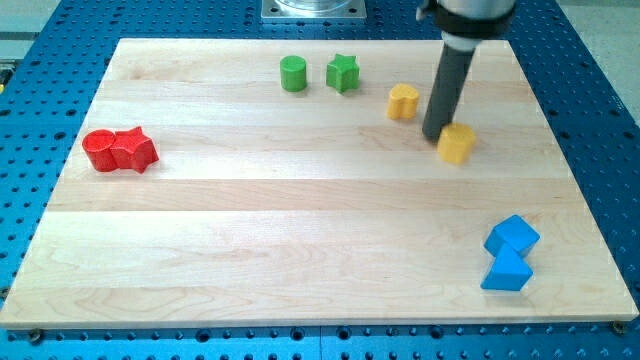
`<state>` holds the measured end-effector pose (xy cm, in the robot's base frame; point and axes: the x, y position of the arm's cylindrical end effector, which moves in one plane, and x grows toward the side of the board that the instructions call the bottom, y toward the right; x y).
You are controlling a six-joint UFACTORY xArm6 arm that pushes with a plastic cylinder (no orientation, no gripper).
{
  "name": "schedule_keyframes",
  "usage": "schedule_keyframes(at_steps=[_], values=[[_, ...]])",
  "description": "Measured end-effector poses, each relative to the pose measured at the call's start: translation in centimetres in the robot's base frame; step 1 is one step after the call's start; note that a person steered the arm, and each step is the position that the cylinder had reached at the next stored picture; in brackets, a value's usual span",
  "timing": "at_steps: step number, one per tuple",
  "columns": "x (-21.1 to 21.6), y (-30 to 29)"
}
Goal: Push the hexagon on top of the blue cube
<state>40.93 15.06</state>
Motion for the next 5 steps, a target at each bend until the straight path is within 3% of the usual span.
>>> schedule_keyframes(at_steps=[1, 3, 5], values=[[1.6, 0.8], [0.4, 1.7], [8.1, 1.8]])
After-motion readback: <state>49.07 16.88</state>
